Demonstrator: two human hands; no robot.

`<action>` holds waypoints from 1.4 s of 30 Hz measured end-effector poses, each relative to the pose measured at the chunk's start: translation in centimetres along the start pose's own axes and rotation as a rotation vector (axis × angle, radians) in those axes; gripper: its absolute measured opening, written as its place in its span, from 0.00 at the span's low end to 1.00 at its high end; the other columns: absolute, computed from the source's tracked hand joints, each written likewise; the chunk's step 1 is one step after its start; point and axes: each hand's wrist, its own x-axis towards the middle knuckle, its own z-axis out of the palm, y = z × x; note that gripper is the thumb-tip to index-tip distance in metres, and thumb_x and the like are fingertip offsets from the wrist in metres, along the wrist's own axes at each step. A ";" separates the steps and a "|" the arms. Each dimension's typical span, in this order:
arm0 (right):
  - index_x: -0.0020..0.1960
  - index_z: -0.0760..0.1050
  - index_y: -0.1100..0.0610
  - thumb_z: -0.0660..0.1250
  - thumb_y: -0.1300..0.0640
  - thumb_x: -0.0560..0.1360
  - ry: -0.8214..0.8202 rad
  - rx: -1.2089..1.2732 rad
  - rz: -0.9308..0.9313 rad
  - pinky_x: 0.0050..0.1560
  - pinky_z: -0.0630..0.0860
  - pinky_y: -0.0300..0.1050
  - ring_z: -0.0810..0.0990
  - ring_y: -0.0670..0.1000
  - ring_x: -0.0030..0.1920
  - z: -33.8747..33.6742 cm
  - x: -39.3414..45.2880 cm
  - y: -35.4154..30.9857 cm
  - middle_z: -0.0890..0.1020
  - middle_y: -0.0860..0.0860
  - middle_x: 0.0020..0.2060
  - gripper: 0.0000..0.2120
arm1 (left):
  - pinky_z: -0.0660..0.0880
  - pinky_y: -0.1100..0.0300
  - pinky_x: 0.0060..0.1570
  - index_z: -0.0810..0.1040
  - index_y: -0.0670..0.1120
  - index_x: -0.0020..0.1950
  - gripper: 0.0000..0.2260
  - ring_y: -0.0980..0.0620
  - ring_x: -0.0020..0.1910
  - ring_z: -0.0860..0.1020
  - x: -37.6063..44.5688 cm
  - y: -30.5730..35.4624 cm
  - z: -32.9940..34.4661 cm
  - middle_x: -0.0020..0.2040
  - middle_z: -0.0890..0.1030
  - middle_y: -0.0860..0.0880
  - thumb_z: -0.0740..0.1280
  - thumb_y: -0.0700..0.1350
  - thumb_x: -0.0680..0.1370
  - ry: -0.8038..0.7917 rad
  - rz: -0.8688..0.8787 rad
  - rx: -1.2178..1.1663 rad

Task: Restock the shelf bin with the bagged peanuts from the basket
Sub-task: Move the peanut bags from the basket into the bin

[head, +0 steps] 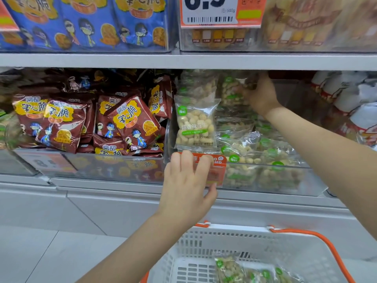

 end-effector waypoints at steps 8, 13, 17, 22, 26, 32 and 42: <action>0.65 0.64 0.59 0.69 0.47 0.74 -0.178 -0.111 0.025 0.56 0.67 0.42 0.72 0.57 0.64 0.4 0.2 0.3 0.73 0.53 0.55 0.27 | 0.68 0.55 0.36 0.67 0.47 0.52 0.18 0.45 0.43 0.64 -0.1 0.0 0.2 0.43 0.70 0.44 0.64 0.52 0.66 0.029 0.011 0.021; 0.77 0.49 0.61 0.70 0.45 0.73 -0.211 -0.147 0.073 0.70 0.65 0.48 0.65 0.57 0.71 -0.2 -0.5 0.1 0.70 0.55 0.70 0.44 | 0.69 0.54 0.36 0.68 0.47 0.52 0.18 0.45 0.43 0.65 0.0 0.0 0.2 0.42 0.70 0.44 0.65 0.51 0.66 0.037 0.012 0.020; 0.77 0.48 0.62 0.70 0.45 0.72 -0.185 -0.215 0.097 0.67 0.65 0.48 0.65 0.58 0.71 -1.1 -1.2 -0.5 0.69 0.55 0.70 0.46 | 0.70 0.53 0.37 0.69 0.47 0.53 0.18 0.43 0.43 0.67 -0.2 -0.2 0.2 0.43 0.70 0.44 0.66 0.51 0.66 0.014 0.016 0.024; 0.74 0.61 0.55 0.72 0.44 0.70 -0.151 -0.251 0.066 0.64 0.71 0.49 0.71 0.57 0.67 -4.6 -4.8 -1.3 0.71 0.56 0.68 0.38 | 0.69 0.54 0.41 0.67 0.46 0.53 0.16 0.46 0.46 0.64 0.1 0.2 -0.3 0.46 0.69 0.44 0.62 0.52 0.69 -0.010 -0.035 -0.099; 0.69 0.69 0.54 0.70 0.46 0.73 -0.121 -0.343 -0.155 0.65 0.68 0.52 0.69 0.57 0.64 -8.5 -11.5 -1.3 0.73 0.57 0.62 0.28 | 0.62 0.61 0.46 0.65 0.46 0.50 0.13 0.54 0.45 0.65 0.4 1.8 -1.8 0.45 0.68 0.51 0.68 0.41 0.72 0.035 -0.250 -0.636; 0.54 0.77 0.58 0.67 0.53 0.74 0.053 -0.317 -0.360 0.54 0.65 0.40 0.72 0.51 0.54 -12.1 -23.5 1.2 0.77 0.53 0.50 0.11 | 0.65 0.61 0.43 0.66 0.47 0.46 0.10 0.53 0.43 0.67 -2.5 4.1 -2.0 0.43 0.69 0.52 0.68 0.41 0.72 -0.019 -0.118 -0.644; 0.59 0.73 0.52 0.67 0.49 0.75 -0.640 -0.565 0.313 0.57 0.71 0.48 0.73 0.53 0.60 -9.3 -41.2 16.3 0.77 0.50 0.58 0.14 | 0.73 0.55 0.50 0.73 0.49 0.53 0.11 0.49 0.55 0.73 -17.0 6.6 8.1 0.56 0.75 0.49 0.68 0.49 0.73 -1.077 -0.221 -0.308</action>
